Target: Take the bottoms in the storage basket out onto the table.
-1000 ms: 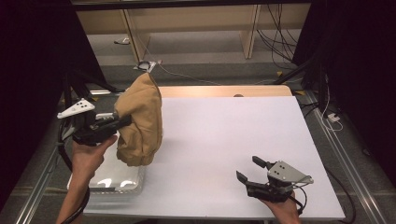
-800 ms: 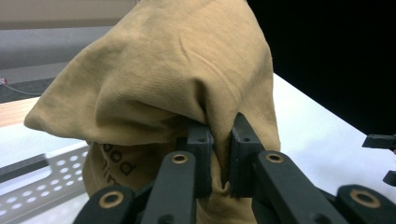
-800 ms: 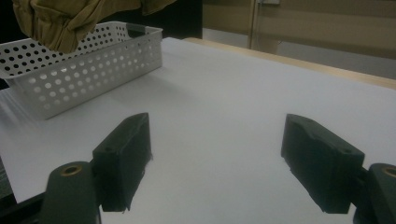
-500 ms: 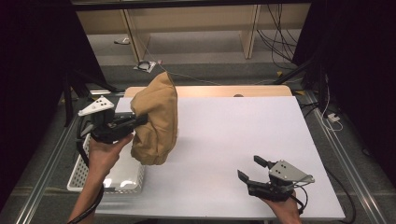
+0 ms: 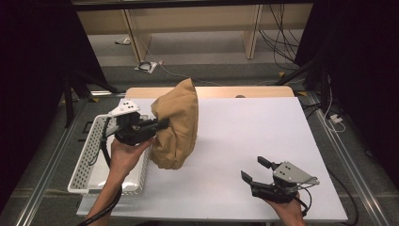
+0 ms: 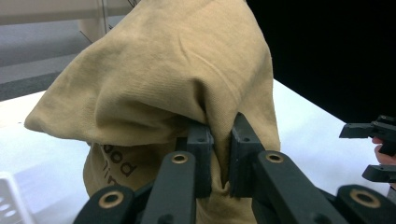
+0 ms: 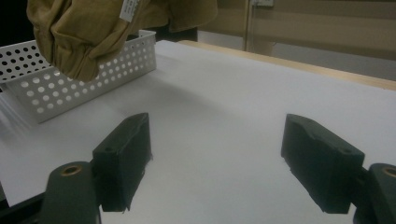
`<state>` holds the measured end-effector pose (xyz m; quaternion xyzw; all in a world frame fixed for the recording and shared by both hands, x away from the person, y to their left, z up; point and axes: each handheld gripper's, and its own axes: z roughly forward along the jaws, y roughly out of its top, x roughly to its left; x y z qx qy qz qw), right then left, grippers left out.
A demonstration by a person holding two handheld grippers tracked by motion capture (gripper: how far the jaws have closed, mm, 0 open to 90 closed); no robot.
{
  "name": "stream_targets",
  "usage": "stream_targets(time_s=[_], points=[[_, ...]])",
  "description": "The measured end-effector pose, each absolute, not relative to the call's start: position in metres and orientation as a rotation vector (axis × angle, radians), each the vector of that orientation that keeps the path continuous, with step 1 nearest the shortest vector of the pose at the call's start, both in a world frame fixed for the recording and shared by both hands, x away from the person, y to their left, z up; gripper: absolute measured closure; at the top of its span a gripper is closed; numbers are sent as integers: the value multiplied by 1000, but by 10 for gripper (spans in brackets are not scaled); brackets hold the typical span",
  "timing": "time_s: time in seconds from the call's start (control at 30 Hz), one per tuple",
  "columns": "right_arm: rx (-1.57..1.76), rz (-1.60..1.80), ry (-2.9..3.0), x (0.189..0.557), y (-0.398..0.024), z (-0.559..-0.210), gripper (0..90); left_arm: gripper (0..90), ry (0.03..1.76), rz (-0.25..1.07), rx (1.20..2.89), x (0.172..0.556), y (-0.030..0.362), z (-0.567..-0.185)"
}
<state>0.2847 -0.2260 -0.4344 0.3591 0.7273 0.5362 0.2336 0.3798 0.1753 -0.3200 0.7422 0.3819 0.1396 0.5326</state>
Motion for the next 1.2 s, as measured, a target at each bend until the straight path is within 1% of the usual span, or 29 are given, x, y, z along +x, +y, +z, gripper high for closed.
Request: stream_targets(time_s=[0.17, 0.3, 1.2], points=[[985, 1473, 1993, 285, -227, -434, 252, 815, 900, 314, 1779, 382, 167, -323], [987, 1469, 1990, 284, -228, -434, 252, 815, 893, 275, 1785, 386, 155, -330], [991, 1473, 1972, 284, -232, -433, 251, 815, 853, 138, 1865, 401, 83, -359]])
